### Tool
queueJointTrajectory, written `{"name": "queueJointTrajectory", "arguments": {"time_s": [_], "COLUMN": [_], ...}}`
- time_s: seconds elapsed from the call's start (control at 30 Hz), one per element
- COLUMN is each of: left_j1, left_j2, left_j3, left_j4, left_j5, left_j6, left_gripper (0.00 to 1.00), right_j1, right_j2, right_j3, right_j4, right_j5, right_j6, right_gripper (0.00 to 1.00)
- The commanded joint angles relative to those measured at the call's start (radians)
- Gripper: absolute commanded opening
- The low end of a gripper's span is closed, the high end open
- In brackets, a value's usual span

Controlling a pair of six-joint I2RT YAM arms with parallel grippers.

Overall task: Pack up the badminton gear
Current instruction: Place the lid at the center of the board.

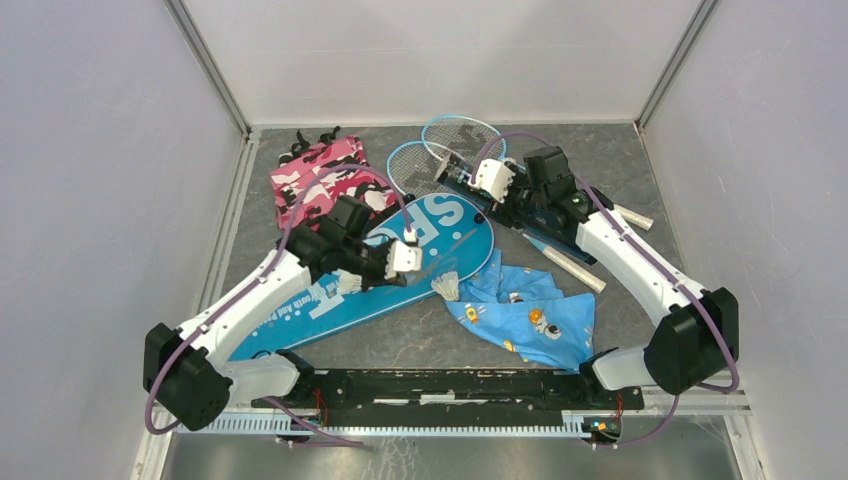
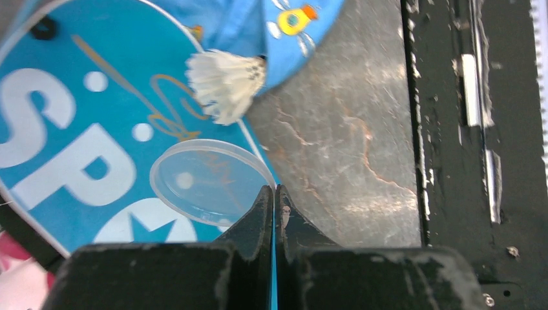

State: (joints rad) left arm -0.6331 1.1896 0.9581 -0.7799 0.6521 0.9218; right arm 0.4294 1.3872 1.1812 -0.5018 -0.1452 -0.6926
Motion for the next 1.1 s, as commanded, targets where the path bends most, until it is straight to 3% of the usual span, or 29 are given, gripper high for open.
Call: {"name": "queueJointTrajectory", "arguments": {"time_s": [0.0, 0.33, 0.47, 0.63, 0.73, 0.8, 1.07], "left_j1": [-0.132, -0.343, -0.392, -0.419, -0.42, -0.419, -0.394], "left_j2": [0.035, 0.194, 0.244, 0.287, 0.266, 0.238, 0.122], "left_j3": [-0.074, -0.169, -0.169, -0.158, -0.144, -0.127, -0.056], "left_j4": [0.009, 0.14, 0.164, 0.164, 0.147, 0.126, 0.091], "left_j5": [-0.154, -0.301, -0.353, -0.412, -0.411, -0.407, -0.418], "left_j6": [-0.005, -0.056, -0.074, -0.114, -0.125, -0.139, -0.196], "left_gripper": [0.02, 0.02, 0.09, 0.26, 0.49, 0.57, 0.66], "right_j1": [-0.017, -0.047, -0.055, -0.06, -0.06, -0.06, -0.06], "right_j2": [-0.051, -0.078, -0.079, -0.086, -0.089, -0.091, -0.101], "right_j3": [0.024, -0.014, -0.035, -0.067, -0.069, -0.066, -0.077], "right_j4": [0.094, 0.078, 0.079, 0.088, 0.083, 0.082, 0.093], "right_j5": [0.045, 0.027, 0.007, -0.033, -0.041, -0.04, -0.066], "right_j6": [0.067, 0.076, 0.077, 0.076, 0.063, 0.052, 0.039], "right_gripper": [0.04, 0.04, 0.04, 0.04, 0.04, 0.04, 0.05]}}
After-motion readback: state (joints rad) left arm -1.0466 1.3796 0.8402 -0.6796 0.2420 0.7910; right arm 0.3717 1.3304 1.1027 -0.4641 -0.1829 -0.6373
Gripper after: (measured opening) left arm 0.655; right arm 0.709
